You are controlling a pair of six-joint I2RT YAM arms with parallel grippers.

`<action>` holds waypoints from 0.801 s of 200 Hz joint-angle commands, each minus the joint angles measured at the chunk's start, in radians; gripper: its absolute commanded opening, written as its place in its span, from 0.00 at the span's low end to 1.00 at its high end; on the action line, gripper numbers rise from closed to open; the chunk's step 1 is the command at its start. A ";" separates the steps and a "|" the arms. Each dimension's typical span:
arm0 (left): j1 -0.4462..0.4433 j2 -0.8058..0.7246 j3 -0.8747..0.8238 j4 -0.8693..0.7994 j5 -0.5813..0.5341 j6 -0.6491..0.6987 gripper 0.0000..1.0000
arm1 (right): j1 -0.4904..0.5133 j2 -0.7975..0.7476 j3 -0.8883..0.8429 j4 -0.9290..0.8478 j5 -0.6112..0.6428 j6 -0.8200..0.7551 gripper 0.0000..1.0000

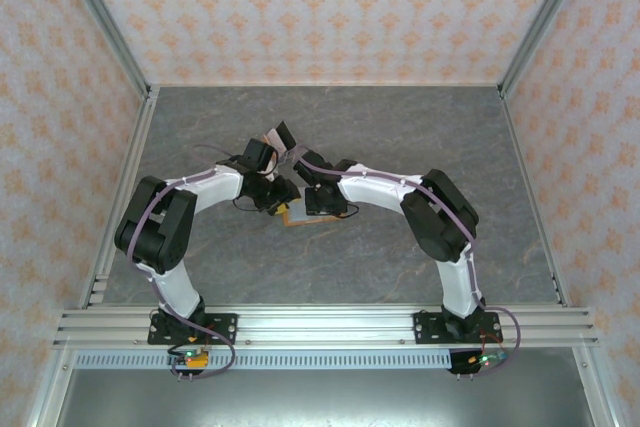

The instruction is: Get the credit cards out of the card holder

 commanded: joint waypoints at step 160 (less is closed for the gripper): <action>-0.013 -0.007 0.044 -0.069 -0.041 0.054 0.46 | -0.006 0.007 -0.043 -0.005 0.007 0.015 0.40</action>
